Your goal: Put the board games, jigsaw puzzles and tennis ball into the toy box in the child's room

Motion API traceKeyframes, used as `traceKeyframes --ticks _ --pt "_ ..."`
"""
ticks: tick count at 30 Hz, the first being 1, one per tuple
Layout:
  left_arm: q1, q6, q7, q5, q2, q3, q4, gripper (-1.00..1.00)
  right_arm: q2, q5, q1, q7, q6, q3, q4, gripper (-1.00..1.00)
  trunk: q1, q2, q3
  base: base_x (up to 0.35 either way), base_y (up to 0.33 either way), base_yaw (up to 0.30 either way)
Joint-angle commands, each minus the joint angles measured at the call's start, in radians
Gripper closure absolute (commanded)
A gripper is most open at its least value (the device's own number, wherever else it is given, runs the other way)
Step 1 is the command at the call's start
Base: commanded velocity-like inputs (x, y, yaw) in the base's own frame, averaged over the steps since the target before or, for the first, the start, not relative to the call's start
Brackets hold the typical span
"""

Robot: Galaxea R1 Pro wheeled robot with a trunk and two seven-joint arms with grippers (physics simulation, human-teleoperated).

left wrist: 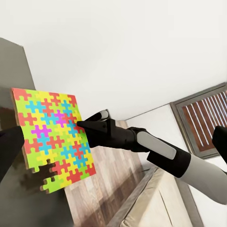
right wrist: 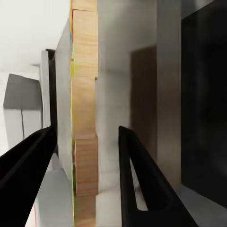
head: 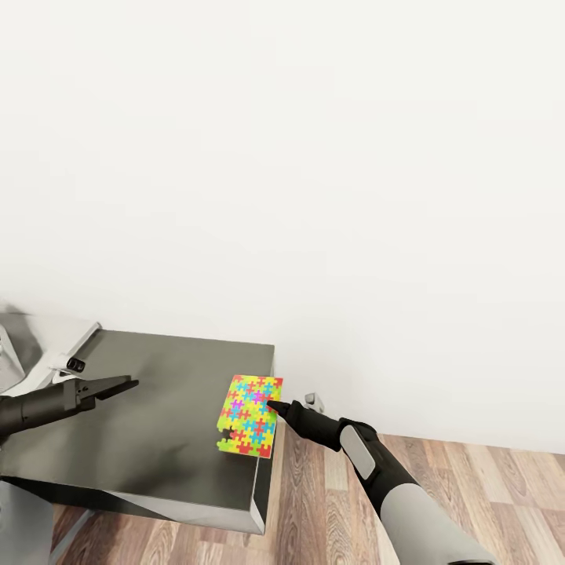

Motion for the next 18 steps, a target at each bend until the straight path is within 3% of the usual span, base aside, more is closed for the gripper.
traceKeyframes --ticks 1,18 --pt "-0.001 0.011 -0.004 -0.001 0.000 0.000 0.000 -1.00 0.000 -0.008 0.000 -0.002 0.007 0.000 0.000 1.00 -0.004 0.007 0.002 0.000 0.000 0.000" --pt "-0.001 0.011 -0.004 -0.002 0.000 -0.004 0.001 -1.00 0.000 -0.011 0.000 -0.002 0.005 0.000 -0.002 1.00 -0.069 0.126 0.056 0.000 0.000 0.000"
